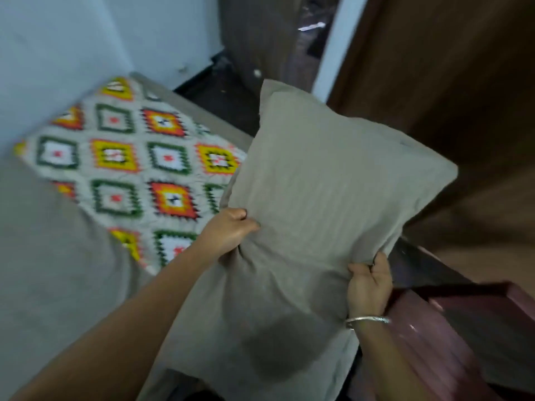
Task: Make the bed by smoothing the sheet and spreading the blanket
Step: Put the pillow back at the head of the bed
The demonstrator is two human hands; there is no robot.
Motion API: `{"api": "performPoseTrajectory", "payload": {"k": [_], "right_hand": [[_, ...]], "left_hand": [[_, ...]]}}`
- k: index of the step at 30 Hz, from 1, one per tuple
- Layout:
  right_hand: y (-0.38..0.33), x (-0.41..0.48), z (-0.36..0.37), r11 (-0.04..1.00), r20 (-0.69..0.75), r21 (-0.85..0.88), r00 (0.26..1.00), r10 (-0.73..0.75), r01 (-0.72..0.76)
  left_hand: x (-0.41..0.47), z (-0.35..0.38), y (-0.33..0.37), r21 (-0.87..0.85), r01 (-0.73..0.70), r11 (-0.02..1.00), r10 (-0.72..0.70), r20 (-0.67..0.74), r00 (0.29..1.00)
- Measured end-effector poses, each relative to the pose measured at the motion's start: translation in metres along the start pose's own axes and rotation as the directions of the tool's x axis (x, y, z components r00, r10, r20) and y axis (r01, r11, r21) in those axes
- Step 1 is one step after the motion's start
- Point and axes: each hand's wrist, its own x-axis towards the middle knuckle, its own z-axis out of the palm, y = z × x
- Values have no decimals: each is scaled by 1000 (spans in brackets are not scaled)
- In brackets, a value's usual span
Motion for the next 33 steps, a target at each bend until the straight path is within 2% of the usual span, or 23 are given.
{"api": "performPoseTrajectory", "payload": {"k": [4, 9, 14, 18, 21, 23, 27, 30, 33], "right_hand": [[-31, -65, 71, 994, 237, -76, 970, -62, 82], [-75, -148, 145, 983, 491, -27, 859, -146, 183], [-109, -235, 207, 949, 760, 49, 605, -239, 312], [-135, -315, 242, 886, 877, 102, 380, -294, 452], [-149, -371, 263, 852, 904, 129, 294, -312, 508], [-152, -404, 274, 824, 918, 144, 237, -318, 548], [-150, -473, 292, 755, 950, 158, 111, -293, 637], [-140, -528, 305, 714, 959, 129, 97, -266, 688], [-128, -587, 311, 696, 964, 114, 91, -250, 709]], "left_hand": [[-77, -91, -64, -155, 55, 986, -90, -223, 971], [-169, -172, -117, -287, 96, 953, -226, -466, 855], [-253, -227, -146, -341, 59, 938, -296, -702, 647], [-303, -254, -171, -300, 147, 942, -334, -826, 454], [-339, -274, -195, -337, 153, 929, -369, -874, 317], [-361, -285, -213, -362, 154, 919, -391, -884, 255], [-403, -304, -260, -454, 122, 882, -470, -858, 205], [-438, -317, -298, -512, 82, 855, -517, -831, 204], [-479, -337, -338, -517, 99, 851, -524, -814, 250]]}}
